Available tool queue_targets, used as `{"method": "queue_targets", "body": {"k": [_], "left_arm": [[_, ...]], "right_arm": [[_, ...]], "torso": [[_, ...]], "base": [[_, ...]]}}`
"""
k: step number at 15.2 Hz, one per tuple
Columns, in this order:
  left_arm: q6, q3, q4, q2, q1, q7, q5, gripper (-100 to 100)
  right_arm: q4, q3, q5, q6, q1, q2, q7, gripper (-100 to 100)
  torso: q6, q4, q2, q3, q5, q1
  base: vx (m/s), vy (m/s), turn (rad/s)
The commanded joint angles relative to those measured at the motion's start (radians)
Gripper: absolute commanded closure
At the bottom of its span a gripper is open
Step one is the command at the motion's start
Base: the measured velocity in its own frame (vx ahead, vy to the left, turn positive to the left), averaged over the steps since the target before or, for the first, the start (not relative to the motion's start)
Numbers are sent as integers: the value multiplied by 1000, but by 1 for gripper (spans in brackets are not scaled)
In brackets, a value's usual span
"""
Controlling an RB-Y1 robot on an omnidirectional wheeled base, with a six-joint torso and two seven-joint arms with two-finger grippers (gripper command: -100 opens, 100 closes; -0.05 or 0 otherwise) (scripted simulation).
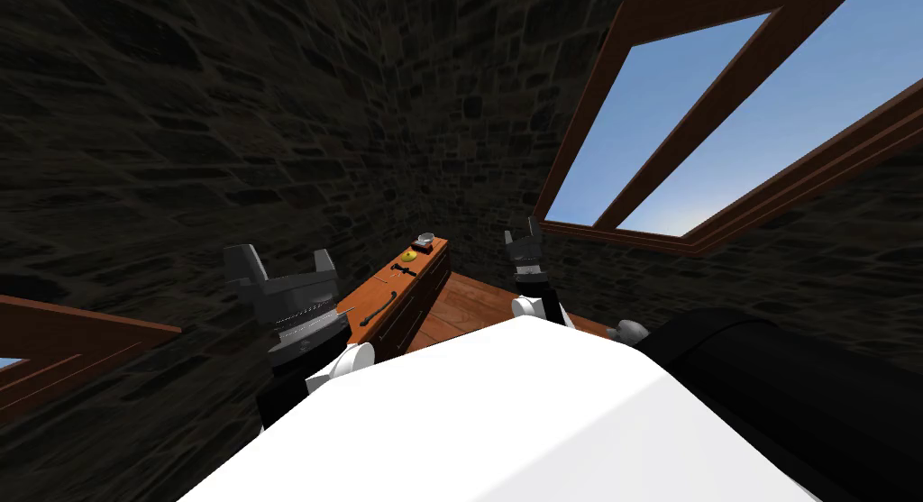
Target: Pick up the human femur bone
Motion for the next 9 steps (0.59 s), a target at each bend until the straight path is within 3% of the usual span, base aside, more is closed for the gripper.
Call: {"method": "queue_targets", "body": {"k": [1, 3, 5, 6, 8, 9], "left_arm": [[10, 4, 6, 39, -1, 1, 2, -100], [20, 8, 13, 67, -2, 3, 3, -100], [51, 20, 33, 121, -4, 7, 8, -100], [51, 20, 33, 122, -4, 7, 8, -100], [94, 36, 61, 169, -8, 12, 15, -100], [94, 36, 61, 169, -8, 12, 15, -100]], "right_arm": [[0, 0, 0, 0, 0, 0, 0, 0], [0, 0, 0, 0, 0, 0, 0, 0], [0, 0, 0, 0, 0, 0, 0, 0], [0, 0, 0, 0, 0, 0, 0, 0], [0, 0, 0, 0, 0, 0, 0, 0], [0, 0, 0, 0, 0, 0, 0, 0]], "torso": [[0, 0, 0, 0, 0, 0], [0, 0, -1, 0, 0, 0], [0, 0, -1, -1, 0, 1], [0, 0, -2, -1, 0, 1], [0, -1, -2, -1, 0, 1], [0, -1, -3, -2, 0, 1]], "base": [[7, 0, -8], [19, 2, -17], [25, 2, -22], [29, 4, -17], [39, 7, -31], [43, 13, -28]]}}
